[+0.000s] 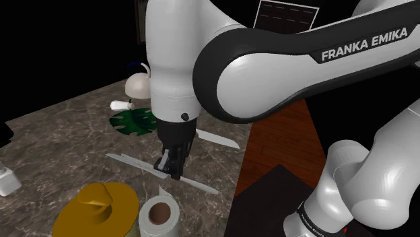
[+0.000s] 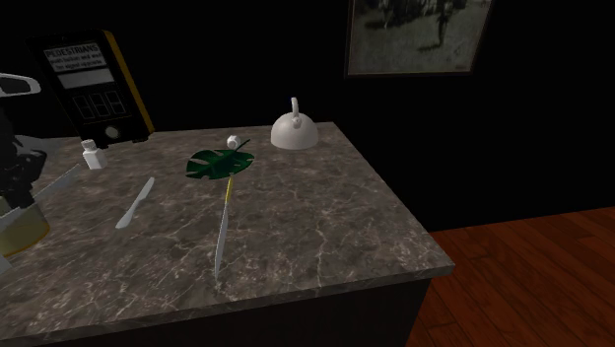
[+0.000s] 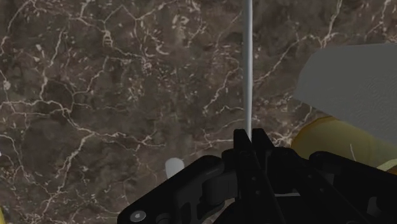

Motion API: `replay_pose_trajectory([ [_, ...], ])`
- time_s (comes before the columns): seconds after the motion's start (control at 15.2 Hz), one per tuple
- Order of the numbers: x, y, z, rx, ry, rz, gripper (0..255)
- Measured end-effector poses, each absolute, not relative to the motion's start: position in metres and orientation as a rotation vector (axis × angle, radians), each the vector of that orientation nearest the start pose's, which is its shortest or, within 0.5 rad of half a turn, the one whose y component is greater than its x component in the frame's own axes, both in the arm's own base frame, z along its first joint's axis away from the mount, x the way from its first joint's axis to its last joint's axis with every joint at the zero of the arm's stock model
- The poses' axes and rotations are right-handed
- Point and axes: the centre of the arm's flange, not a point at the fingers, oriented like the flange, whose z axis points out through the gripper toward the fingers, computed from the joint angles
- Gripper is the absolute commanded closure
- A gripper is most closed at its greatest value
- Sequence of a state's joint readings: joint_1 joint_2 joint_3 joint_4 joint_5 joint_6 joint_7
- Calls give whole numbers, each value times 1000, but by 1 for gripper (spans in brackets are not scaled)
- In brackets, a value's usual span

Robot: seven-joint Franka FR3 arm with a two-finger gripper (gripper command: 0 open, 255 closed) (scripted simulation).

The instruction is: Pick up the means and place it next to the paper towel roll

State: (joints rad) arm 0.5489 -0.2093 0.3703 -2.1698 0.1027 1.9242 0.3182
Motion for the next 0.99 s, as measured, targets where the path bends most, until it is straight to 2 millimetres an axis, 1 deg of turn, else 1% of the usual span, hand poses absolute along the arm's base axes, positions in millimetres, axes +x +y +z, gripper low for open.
replay_pose_trajectory([
  [0.99, 284, 395, 393, -3032, -862, 81, 255],
])
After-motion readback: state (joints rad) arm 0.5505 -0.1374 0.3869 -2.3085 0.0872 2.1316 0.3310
